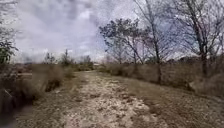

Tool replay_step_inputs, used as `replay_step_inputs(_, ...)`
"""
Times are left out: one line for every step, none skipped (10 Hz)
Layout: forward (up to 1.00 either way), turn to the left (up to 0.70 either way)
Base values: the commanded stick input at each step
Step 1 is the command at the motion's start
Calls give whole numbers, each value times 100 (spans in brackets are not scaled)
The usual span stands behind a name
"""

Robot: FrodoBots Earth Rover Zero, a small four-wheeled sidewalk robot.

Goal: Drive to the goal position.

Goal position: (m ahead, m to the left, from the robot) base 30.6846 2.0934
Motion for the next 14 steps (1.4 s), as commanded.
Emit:
replay_step_inputs(50,15)
replay_step_inputs(50,0)
replay_step_inputs(50,0)
replay_step_inputs(50,0)
replay_step_inputs(50,0)
replay_step_inputs(50,0)
replay_step_inputs(50,0)
replay_step_inputs(50,0)
replay_step_inputs(50,0)
replay_step_inputs(50,0)
replay_step_inputs(50,0)
replay_step_inputs(50,0)
replay_step_inputs(50,0)
replay_step_inputs(50,0)
